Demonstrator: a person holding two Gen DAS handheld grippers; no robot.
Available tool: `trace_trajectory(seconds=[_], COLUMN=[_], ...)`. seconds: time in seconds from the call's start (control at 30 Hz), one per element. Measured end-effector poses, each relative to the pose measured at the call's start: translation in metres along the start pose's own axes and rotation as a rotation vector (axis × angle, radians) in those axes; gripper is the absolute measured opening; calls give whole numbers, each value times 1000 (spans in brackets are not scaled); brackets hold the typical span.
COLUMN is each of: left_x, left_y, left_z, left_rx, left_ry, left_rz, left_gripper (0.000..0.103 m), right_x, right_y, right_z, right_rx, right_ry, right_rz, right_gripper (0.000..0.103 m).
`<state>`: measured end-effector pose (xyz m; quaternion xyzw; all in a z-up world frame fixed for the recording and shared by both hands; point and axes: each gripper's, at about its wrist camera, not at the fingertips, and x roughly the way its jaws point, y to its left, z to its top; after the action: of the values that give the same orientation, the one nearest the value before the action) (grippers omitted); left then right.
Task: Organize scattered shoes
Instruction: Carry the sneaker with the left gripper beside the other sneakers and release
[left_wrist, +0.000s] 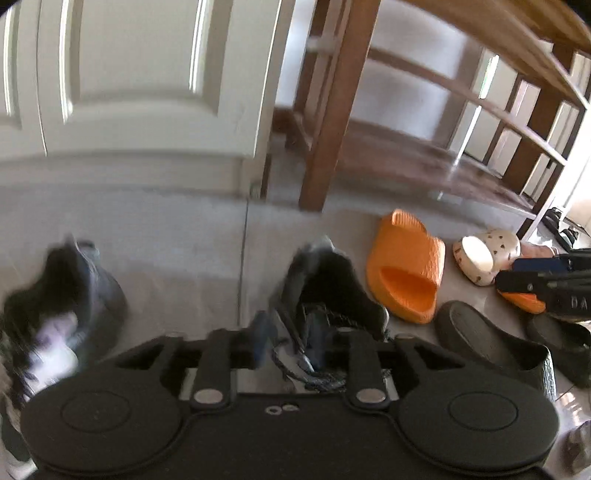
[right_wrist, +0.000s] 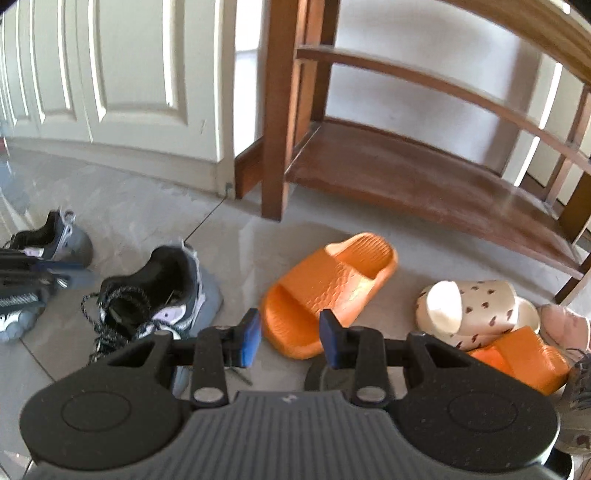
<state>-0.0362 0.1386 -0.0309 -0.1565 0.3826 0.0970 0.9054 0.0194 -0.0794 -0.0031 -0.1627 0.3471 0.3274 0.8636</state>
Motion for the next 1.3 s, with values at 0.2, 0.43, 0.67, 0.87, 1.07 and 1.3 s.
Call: trace_trajectory(seconds=[0.2,0.43,0.67,0.87,1.07,1.3], left_x=[22,50,33,4,-15,-24], left_y=[8,17,33,77,115,120], left_z=[0,-1,-4,-6,-5,-4], left_rx=[-66,-101,11,28,65,114], left_ry=[75,106,87,79,79,86], left_rz=[29,-15,75,189,260,247], left_gripper=[36,22,17,17,17,25], right_x=[7,15,22,27,39,48], right_y=[-1,1,12,25,46,70], right_z=[-8,-10,-5,3,7,13], right_rx=[-3,21,36,27,22,-32], right_ry=[30,51,64,54,75,76], right_rz=[7,45,74,93,134,152], right_gripper=[44,47,46,47,47,47])
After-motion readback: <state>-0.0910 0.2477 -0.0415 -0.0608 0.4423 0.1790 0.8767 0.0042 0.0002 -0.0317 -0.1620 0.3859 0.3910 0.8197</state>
